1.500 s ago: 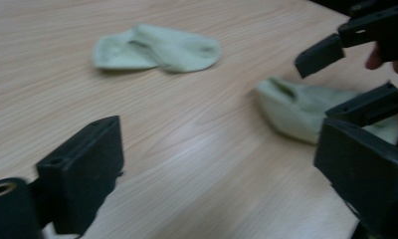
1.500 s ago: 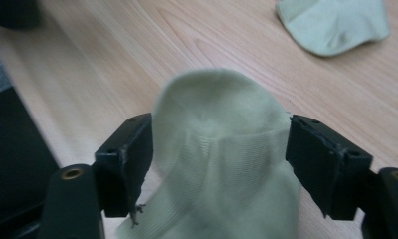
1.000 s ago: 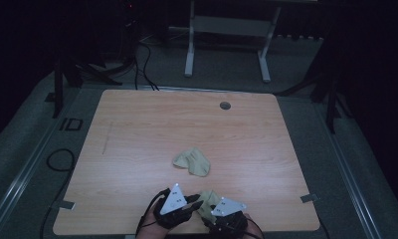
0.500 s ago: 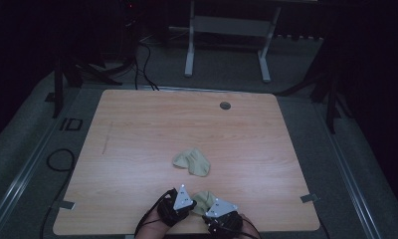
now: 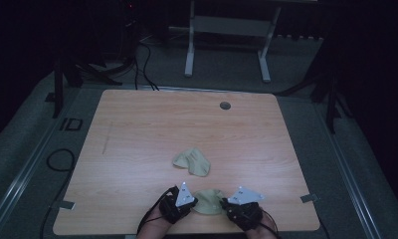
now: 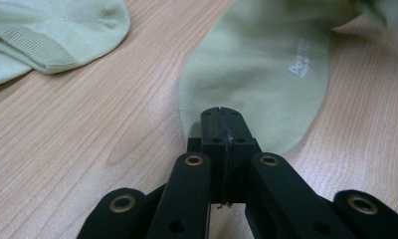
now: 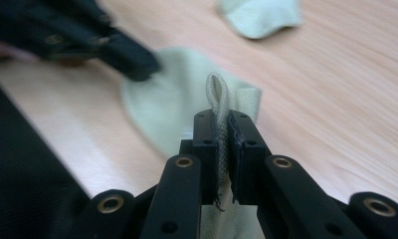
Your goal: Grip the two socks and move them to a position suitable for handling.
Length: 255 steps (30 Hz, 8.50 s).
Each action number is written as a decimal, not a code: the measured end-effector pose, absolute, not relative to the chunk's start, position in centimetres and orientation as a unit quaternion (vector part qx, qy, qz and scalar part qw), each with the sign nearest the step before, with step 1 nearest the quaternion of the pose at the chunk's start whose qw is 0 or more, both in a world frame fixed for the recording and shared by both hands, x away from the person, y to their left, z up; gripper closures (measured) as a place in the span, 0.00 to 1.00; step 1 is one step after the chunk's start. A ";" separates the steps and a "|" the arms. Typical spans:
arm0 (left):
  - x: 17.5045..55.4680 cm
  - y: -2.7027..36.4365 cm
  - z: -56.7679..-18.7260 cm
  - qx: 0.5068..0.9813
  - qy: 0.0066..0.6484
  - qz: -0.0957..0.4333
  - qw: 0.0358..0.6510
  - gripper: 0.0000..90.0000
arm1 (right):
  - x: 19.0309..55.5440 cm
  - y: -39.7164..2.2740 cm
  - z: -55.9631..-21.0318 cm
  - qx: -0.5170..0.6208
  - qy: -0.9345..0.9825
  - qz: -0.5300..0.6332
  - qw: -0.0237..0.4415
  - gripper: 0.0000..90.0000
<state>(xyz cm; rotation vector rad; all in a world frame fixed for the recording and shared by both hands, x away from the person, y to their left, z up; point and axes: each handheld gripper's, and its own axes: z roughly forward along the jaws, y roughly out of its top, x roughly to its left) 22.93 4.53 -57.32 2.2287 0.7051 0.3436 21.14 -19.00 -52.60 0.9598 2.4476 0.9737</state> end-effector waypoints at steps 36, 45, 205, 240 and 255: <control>25.4 3.9 -57.2 0.875 0.267 0.140 0.377 0.99 | 25.8 -22.9 -55.6 0.395 0.854 0.286 0.181 0.91; 26.1 3.0 -57.1 0.878 0.266 0.138 0.374 0.99 | 26.0 -24.6 -55.6 0.418 0.843 0.290 0.177 0.90; 35.7 1.1 -56.4 0.878 0.289 0.177 0.338 0.99 | 35.2 -24.7 -51.7 0.487 0.797 0.311 0.173 0.90; 36.5 0.6 -56.5 0.876 0.292 0.168 0.346 0.99 | 37.5 -25.1 -55.0 0.487 0.809 0.273 0.184 0.91; 34.4 0.9 -53.2 0.867 0.307 0.118 0.375 0.39 | 36.0 -24.3 -52.4 0.425 0.833 0.318 0.154 0.47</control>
